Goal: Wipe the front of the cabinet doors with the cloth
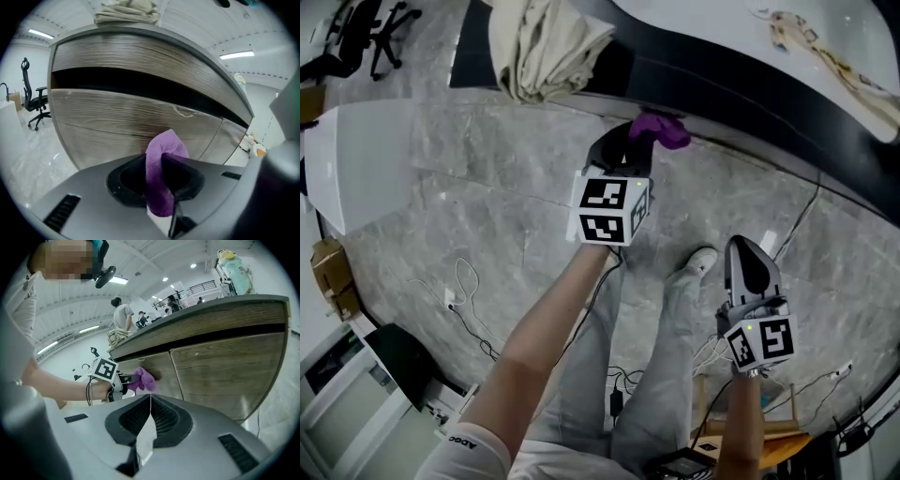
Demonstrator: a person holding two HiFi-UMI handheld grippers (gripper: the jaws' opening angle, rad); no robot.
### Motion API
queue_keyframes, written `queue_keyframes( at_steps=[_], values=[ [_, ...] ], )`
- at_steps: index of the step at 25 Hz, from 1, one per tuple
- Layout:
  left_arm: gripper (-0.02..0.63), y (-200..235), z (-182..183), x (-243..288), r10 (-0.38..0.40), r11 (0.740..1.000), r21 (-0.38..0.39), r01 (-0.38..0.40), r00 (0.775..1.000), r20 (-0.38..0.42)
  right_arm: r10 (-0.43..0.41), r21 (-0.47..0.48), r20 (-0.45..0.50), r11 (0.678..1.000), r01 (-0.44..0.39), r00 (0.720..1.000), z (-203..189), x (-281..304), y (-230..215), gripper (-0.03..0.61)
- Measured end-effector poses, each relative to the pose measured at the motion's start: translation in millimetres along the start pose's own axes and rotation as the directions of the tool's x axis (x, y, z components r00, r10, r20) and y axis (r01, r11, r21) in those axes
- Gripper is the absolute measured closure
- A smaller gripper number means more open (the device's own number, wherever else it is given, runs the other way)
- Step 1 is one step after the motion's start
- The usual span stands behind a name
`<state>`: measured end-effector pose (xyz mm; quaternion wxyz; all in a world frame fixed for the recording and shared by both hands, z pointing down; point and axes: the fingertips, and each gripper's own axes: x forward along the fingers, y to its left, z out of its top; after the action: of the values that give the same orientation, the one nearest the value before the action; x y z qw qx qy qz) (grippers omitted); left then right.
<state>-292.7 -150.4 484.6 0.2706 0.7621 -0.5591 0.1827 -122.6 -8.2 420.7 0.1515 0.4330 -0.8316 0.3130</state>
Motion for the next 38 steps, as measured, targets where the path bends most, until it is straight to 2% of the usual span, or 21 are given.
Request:
queue_keyframes(
  at_steps=[6,11,15,18,20,23,27,31,34,38],
  values=[
    [0.526,107,6,-26,0.11,0.994,-0.028,-0.109,0.994,0.003,0.058,-0.041,-0.013,0.997,-0.059,0.998,13,55,52,0.552],
    [0.526,191,11,-49,0.203,0.977,-0.064,-0.202,0.979,0.011,0.089,-0.057,-0.031,0.994,-0.091,0.996,13,93,89,0.552],
    [0.526,229,15,-63,0.241,0.969,-0.067,-0.239,0.97,0.017,0.097,-0.066,-0.03,0.993,-0.099,0.995,17,108,113,0.552],
    [0.526,240,15,-74,0.265,0.961,-0.09,-0.262,0.964,0.02,0.104,-0.056,0.0,0.993,-0.104,0.995,27,110,123,0.552],
    [0.526,229,9,-81,0.257,0.962,-0.098,-0.255,0.966,0.015,0.112,-0.047,0.015,0.993,-0.111,0.994,32,104,125,0.552],
    [0.526,190,-11,-85,0.226,0.972,-0.066,-0.226,0.974,-0.01,0.124,-0.043,0.019,0.991,-0.123,0.992,30,85,119,0.552],
    [0.526,118,-47,-76,0.185,0.98,-0.068,-0.188,0.981,-0.053,0.144,-0.07,-0.002,0.987,-0.144,0.99,12,42,99,0.552],
    [0.526,38,-71,-56,0.131,0.988,-0.074,-0.137,0.988,-0.08,0.149,-0.096,-0.054,0.983,-0.154,0.987,-14,-6,62,0.552],
    [0.526,-16,-84,-30,0.075,0.994,-0.073,-0.082,0.992,-0.103,0.116,-0.087,-0.066,0.989,-0.121,0.991,-27,-37,23,0.552],
    [0.526,-68,-97,13,0.0,1.0,-0.027,-0.003,0.99,-0.142,0.032,-0.02,-0.022,0.999,-0.033,0.999,-36,-68,-31,0.552]
  ],
)
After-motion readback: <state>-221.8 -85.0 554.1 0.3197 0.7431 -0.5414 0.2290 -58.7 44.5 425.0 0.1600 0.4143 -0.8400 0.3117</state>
